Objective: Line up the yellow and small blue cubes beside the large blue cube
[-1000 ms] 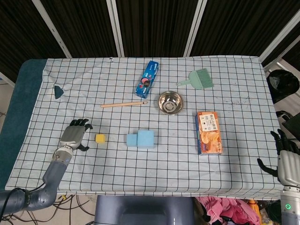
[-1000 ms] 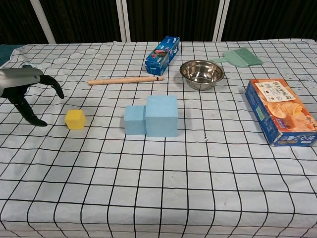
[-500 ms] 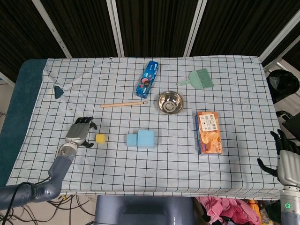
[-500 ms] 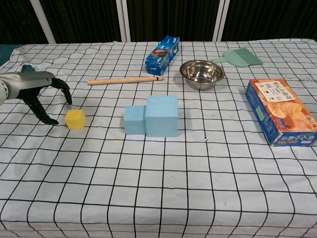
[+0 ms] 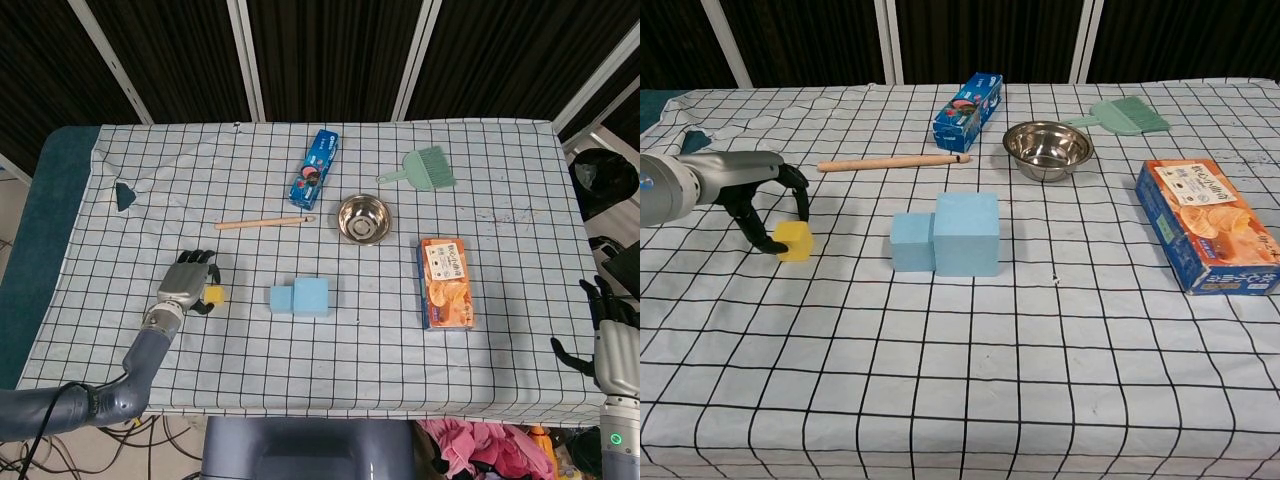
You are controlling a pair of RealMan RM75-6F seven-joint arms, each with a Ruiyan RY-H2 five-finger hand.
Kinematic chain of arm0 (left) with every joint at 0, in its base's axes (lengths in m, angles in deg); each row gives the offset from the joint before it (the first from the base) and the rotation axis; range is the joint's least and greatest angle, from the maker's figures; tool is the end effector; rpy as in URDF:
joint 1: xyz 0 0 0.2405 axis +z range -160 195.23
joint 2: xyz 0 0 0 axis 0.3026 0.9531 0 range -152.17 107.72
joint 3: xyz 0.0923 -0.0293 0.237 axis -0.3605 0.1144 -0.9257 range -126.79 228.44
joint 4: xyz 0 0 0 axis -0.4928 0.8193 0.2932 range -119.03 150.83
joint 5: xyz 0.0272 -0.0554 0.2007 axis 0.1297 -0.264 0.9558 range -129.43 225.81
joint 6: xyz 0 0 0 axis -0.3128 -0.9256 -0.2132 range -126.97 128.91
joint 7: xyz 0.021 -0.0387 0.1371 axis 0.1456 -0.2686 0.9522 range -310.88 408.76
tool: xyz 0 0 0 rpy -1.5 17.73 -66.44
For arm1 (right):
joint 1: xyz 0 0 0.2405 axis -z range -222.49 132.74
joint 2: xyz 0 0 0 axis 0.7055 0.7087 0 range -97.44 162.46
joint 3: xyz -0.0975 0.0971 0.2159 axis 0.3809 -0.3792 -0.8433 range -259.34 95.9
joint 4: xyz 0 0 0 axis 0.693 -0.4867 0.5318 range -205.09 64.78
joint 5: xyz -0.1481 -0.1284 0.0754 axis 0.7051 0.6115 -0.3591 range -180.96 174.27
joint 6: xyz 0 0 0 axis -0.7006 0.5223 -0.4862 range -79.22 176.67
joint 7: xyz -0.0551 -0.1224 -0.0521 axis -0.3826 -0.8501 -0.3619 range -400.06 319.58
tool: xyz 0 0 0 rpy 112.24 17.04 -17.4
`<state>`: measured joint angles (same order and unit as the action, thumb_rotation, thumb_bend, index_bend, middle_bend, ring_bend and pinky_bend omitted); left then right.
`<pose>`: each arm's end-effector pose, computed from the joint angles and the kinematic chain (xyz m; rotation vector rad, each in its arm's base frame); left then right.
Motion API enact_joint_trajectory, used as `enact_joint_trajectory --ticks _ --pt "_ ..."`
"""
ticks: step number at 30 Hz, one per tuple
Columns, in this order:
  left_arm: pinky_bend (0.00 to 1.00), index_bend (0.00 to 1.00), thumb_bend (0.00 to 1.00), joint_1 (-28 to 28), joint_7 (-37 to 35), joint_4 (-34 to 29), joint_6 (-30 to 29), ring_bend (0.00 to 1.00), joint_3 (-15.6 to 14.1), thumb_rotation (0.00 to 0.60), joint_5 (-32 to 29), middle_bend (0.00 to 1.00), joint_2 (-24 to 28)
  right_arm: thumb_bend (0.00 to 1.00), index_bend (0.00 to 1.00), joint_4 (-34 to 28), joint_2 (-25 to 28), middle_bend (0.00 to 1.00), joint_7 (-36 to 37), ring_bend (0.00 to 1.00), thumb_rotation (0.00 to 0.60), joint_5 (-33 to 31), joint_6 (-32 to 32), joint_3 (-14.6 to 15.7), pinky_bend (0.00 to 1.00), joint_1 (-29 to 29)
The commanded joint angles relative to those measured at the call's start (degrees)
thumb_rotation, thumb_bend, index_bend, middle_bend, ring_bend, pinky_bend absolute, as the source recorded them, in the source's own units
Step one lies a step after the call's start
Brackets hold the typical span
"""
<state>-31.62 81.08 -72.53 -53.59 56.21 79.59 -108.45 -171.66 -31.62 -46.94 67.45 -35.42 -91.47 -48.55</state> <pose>-0.1827 0.3469 -0.0185 -1.7465 -1.1799 -0.5519 -0.3086 -0.1924 0.1698 1.1090 -1.0108 0.8561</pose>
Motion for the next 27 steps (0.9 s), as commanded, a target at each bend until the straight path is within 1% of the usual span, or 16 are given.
enact_joint_trajectory --ticks 1,9,14,20,27 --pt "0.00 0.42 0.26 -0.26 0.68 0.23 -0.13 0.00 -0.01 0.600 -0.63 0.08 -0.25 0.19 0.10 0.03 0.02 0.02 0.06 0.17 0.600 -0.03 0.01 -0.01 0.12 0.01" --pt "0.00 0.47 0.33 -0.70 1.70 0.66 -0.40 0.00 0.26 0.600 -1.67 0.09 -0.94 0.19 0.10 -0.04 0.05 0.02 0.07 0.17 0.600 0.08 -0.04 0.02 0.12 0.02" --pt "0.00 0.48 0.34 -0.66 2.03 -0.30 -1.48 0.00 0.57 0.600 -1.60 0.09 -0.80 0.19 0.10 -0.07 0.05 0.02 0.12 0.17 0.600 0.29 -0.13 0.05 0.12 0.01" --pt "0.00 0.48 0.34 -0.96 3.54 -4.61 -4.70 0.00 1.43 0.600 -0.87 0.09 -0.21 0.19 0.10 -0.13 0.13 0.02 0.32 0.17 0.600 0.74 -0.34 0.14 0.12 0.09" --pt "0.00 0.48 0.34 -3.47 8.89 -9.22 -9.08 0.00 3.35 0.600 -4.09 0.09 -1.34 0.19 0.10 -0.16 0.04 0.02 0.19 0.17 0.600 0.95 -0.27 0.25 0.12 0.02"
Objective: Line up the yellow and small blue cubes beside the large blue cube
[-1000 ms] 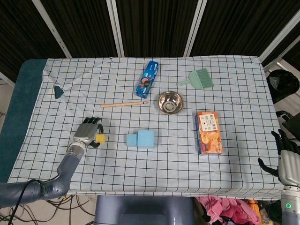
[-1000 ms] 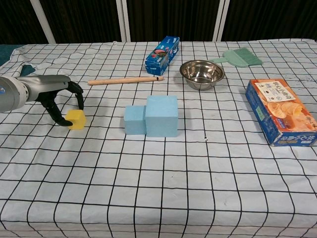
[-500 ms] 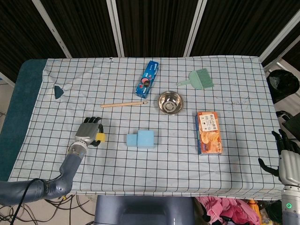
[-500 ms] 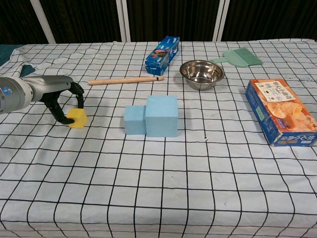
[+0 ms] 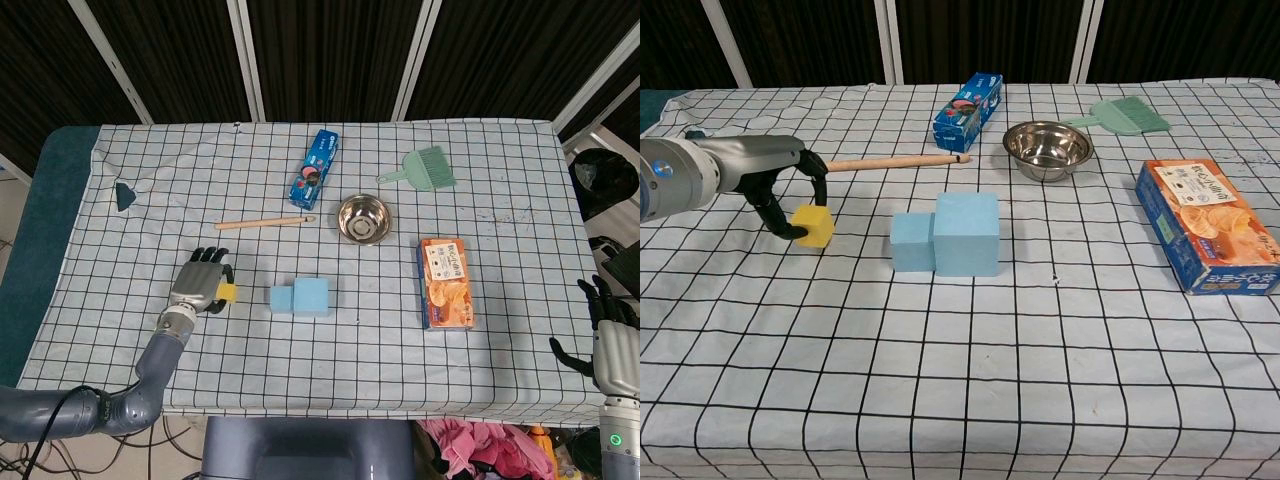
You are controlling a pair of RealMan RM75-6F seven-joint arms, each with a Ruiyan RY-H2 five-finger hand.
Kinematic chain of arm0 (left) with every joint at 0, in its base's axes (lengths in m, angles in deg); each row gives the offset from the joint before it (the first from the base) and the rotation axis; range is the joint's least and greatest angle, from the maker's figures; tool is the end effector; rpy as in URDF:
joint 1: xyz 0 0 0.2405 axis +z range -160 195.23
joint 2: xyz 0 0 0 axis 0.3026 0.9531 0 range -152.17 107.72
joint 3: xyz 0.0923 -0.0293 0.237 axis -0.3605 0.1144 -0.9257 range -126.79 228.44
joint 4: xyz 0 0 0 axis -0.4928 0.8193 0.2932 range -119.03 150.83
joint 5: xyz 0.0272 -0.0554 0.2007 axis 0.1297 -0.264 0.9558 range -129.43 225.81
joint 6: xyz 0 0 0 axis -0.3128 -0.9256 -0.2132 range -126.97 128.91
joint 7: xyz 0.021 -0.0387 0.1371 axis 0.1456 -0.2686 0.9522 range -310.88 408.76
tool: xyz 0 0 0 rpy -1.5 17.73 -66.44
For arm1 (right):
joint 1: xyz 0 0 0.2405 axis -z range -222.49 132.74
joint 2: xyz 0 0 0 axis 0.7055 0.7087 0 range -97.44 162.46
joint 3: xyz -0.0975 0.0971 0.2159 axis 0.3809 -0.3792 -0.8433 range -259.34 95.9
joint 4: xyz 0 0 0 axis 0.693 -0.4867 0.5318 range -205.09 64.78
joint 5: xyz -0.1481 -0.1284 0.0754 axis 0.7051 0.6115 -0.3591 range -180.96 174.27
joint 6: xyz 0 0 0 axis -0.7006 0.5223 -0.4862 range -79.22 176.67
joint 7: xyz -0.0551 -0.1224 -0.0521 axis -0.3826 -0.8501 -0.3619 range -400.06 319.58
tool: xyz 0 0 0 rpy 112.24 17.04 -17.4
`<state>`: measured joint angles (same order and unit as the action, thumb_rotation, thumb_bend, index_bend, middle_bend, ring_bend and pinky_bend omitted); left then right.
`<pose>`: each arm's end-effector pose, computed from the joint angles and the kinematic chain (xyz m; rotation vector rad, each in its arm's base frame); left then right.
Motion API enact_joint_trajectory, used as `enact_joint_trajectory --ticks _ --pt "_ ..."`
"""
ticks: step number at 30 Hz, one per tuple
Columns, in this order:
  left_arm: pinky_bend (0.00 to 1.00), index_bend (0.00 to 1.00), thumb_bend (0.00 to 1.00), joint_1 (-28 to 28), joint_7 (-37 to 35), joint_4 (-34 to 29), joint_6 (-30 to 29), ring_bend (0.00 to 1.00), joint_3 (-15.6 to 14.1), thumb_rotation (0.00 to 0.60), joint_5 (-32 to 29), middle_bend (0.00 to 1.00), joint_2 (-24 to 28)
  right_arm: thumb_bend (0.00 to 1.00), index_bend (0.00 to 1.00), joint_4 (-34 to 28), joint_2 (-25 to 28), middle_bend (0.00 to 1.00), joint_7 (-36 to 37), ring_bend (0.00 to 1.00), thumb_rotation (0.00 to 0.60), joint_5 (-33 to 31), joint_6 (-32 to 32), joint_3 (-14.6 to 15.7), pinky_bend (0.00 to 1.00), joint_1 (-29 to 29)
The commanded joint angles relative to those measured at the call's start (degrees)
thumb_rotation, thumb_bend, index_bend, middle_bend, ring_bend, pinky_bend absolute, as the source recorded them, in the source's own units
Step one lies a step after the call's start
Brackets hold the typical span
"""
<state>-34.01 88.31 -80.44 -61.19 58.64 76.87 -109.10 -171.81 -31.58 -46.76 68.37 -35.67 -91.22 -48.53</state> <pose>-0.1397 0.3371 -0.0176 -1.7637 -1.1183 -0.5985 -0.3062 -0.1919 0.1693 1.1200 -1.0061 0.8671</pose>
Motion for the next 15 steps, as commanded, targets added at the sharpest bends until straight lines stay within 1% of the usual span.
enact_joint_trajectory --ticks 1,6,11,15 --pt "0.00 0.48 0.34 -1.58 2.56 -1.78 -2.10 0.00 1.29 0.600 -2.18 0.09 -1.16 0.19 0.10 -0.04 0.02 0.02 0.05 0.17 0.600 0.07 -0.05 0.00 0.12 0.02" --pt "0.00 0.48 0.34 -3.17 5.00 -2.08 -3.78 0.00 2.47 0.600 -5.17 0.09 -3.66 0.19 0.10 -0.14 0.21 0.02 0.50 0.17 0.600 0.21 -0.28 -0.03 0.12 0.18" --pt "0.00 0.48 0.34 -4.26 6.49 0.01 -3.86 0.00 2.83 0.600 -7.66 0.09 -6.35 0.19 0.10 -0.17 0.43 0.02 0.97 0.17 0.600 0.35 -0.34 -0.02 0.12 0.30" --pt "0.00 0.48 0.34 -4.75 6.74 1.98 -3.66 0.00 3.20 0.600 -8.34 0.09 -8.23 0.19 0.10 -0.05 0.48 0.02 1.17 0.17 0.600 0.28 -0.17 -0.05 0.12 0.26"
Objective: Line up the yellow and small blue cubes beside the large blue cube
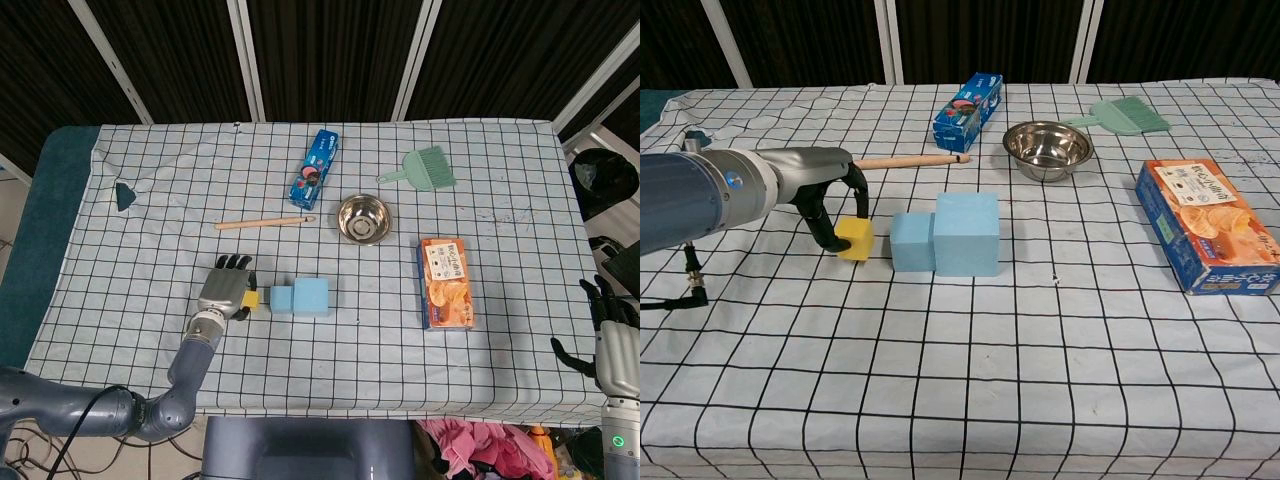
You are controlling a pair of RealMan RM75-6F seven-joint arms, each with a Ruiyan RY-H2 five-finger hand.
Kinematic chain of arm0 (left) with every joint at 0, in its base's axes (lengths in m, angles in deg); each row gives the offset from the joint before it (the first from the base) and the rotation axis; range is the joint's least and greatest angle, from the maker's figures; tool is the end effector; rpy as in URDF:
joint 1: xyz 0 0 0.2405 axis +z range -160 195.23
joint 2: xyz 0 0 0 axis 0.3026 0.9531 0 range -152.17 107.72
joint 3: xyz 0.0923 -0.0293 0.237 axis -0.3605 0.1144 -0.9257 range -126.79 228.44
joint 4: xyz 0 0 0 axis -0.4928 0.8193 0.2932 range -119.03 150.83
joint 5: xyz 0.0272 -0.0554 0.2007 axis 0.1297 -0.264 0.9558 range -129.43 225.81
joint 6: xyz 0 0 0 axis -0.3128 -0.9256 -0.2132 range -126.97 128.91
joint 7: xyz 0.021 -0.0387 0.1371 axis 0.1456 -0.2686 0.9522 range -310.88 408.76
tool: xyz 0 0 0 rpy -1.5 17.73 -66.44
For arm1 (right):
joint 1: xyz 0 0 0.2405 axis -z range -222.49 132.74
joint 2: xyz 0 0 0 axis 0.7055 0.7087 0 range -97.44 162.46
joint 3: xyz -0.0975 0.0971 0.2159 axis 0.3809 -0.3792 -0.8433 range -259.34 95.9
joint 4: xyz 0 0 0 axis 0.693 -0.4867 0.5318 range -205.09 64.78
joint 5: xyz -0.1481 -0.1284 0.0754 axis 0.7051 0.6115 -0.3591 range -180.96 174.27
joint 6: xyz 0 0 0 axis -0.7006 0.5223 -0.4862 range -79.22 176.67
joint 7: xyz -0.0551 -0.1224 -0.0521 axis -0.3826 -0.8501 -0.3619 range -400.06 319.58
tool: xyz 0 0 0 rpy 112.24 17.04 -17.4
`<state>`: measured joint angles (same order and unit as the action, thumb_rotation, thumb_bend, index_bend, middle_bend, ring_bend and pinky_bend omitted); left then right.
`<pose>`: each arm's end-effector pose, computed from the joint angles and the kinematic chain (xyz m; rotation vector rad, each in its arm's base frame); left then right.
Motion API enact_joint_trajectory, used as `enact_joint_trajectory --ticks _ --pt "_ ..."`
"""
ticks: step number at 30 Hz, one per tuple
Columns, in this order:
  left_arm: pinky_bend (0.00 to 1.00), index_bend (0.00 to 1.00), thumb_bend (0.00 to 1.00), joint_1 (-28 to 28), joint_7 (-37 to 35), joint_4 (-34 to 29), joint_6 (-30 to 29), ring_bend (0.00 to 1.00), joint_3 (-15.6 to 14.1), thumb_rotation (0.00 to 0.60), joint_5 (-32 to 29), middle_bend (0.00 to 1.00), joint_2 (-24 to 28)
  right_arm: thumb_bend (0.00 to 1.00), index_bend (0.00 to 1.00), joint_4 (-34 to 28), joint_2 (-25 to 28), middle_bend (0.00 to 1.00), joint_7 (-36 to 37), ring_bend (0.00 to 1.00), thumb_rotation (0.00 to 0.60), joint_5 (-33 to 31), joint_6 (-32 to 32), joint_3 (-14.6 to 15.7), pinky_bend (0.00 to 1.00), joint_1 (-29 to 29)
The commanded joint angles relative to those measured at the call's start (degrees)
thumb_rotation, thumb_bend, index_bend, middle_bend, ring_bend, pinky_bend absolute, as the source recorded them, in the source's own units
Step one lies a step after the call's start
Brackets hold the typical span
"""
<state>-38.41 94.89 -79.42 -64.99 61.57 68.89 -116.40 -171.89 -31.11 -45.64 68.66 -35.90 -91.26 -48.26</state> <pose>-0.1052 0.3310 -0.0498 -1.7761 -1.1470 -0.5626 -0.3065 -0.1907 0.1723 1.1126 -1.0089 0.8799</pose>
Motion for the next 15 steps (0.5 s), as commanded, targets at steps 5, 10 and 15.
enact_joint_trajectory --ticks 5,10,15 --pt "0.00 0.48 0.34 -0.73 0.35 2.62 0.54 0.00 0.60 0.600 -0.57 0.09 -2.42 0.19 0.10 0.07 0.00 0.02 0.13 0.17 0.600 0.04 0.03 -0.01 0.12 -0.01" --pt "0.00 0.48 0.34 -1.06 0.61 3.72 0.66 0.00 1.09 0.600 -0.79 0.09 -3.36 0.19 0.10 0.12 0.00 0.02 0.19 0.17 0.600 -0.03 0.11 -0.02 0.12 -0.03" --pt "0.00 0.48 0.34 -1.28 0.93 4.20 0.44 0.00 1.41 0.600 -0.77 0.09 -3.88 0.19 0.10 0.19 -0.05 0.02 0.17 0.17 0.600 -0.09 0.27 -0.01 0.12 -0.09"
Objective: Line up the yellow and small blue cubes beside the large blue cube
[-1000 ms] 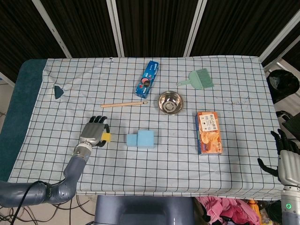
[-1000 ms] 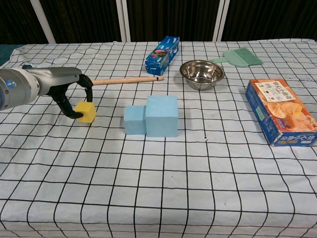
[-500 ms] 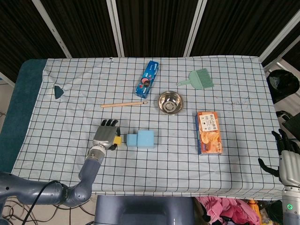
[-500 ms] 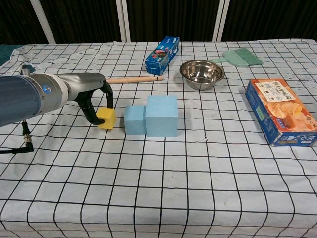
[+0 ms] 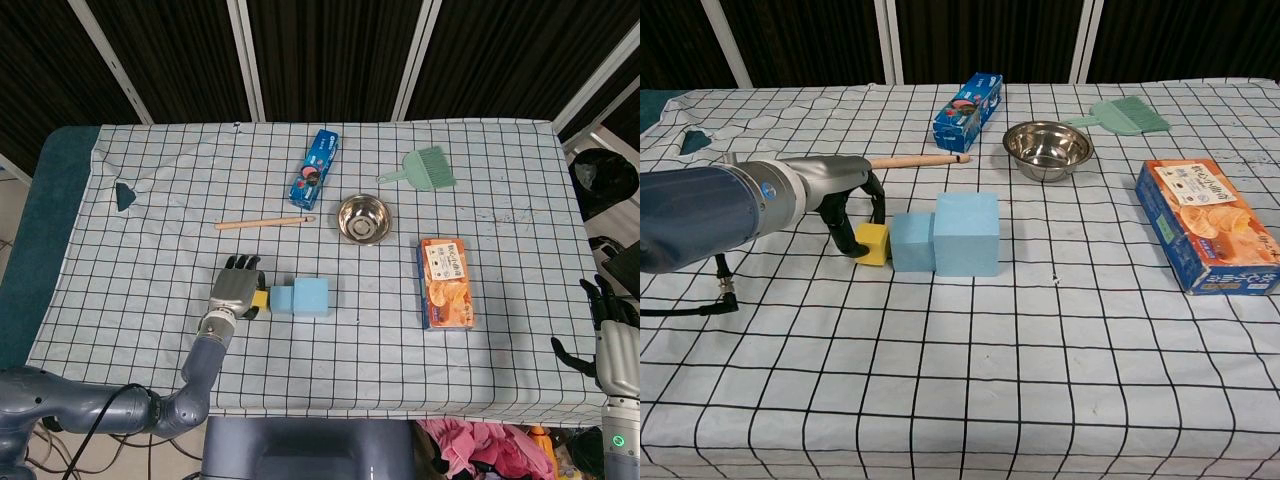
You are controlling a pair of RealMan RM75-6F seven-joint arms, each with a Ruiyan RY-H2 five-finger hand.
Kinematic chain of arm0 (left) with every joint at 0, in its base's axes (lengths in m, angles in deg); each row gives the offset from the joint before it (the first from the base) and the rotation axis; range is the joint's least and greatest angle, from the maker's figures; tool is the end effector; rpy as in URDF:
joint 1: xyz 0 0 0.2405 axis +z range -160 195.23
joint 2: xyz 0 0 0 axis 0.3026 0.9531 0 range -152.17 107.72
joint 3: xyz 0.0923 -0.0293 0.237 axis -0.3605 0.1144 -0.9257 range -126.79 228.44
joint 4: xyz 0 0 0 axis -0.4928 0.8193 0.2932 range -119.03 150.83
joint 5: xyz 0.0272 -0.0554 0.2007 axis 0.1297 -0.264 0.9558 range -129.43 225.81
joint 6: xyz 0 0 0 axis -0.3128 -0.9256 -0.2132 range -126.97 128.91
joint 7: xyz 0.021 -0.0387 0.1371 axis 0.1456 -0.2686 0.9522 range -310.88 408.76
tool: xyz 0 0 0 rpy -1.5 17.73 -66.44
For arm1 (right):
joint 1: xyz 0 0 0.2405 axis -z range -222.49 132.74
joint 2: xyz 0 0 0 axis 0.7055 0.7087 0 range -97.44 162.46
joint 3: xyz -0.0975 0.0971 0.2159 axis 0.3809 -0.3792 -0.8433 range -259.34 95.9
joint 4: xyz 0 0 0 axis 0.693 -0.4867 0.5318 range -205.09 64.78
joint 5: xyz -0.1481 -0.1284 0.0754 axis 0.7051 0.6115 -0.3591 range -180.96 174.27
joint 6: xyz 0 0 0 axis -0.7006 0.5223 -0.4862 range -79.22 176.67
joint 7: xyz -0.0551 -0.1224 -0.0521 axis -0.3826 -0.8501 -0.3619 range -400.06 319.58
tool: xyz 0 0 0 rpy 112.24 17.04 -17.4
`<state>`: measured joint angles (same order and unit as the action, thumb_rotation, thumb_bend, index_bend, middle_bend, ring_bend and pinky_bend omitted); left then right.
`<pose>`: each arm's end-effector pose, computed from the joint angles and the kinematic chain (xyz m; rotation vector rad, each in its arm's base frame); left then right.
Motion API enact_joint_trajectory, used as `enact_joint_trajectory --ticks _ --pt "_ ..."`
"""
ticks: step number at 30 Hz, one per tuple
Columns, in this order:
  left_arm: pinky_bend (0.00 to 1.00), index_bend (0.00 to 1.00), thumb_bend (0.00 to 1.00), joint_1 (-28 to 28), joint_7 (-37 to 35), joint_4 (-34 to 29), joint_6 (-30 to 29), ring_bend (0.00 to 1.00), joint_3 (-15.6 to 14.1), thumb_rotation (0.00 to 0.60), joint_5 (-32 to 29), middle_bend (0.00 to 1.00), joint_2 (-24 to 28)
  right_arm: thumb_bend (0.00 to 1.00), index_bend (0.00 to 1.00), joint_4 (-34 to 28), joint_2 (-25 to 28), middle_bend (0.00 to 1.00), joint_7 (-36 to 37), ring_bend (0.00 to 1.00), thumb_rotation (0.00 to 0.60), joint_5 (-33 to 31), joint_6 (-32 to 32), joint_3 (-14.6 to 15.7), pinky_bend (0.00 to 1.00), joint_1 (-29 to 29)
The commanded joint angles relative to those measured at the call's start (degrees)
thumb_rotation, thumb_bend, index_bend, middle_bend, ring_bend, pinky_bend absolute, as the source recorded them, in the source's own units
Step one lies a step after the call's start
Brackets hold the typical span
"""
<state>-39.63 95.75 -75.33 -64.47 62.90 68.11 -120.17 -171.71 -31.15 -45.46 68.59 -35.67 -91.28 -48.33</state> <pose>-0.0962 0.3355 -0.0656 -1.7747 -1.1483 -0.5682 -0.3072 -0.1912 0.1719 1.1135 -1.0118 0.8796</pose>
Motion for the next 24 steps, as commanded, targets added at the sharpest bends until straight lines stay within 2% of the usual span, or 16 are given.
enact_joint_trajectory --ticks 1,16,24 --pt "0.00 0.48 0.34 -0.12 0.14 0.29 -0.19 0.00 0.18 0.600 0.03 0.09 -0.31 0.19 0.10 0.03 -0.02 0.02 -0.03 0.17 0.600 -0.02 0.08 0.02 0.12 -0.04" --pt "0.00 0.48 0.32 -0.54 0.87 1.20 -0.12 0.00 0.95 0.600 -0.64 0.09 -1.50 0.19 0.10 -0.04 0.02 0.02 0.03 0.17 0.600 -0.08 0.21 0.04 0.12 -0.06" --pt "0.00 0.44 0.26 -0.69 1.29 1.66 -0.01 0.00 1.15 0.600 -0.81 0.09 -1.94 0.19 0.10 -0.11 0.08 0.02 0.04 0.17 0.600 -0.07 0.24 0.07 0.12 -0.06"
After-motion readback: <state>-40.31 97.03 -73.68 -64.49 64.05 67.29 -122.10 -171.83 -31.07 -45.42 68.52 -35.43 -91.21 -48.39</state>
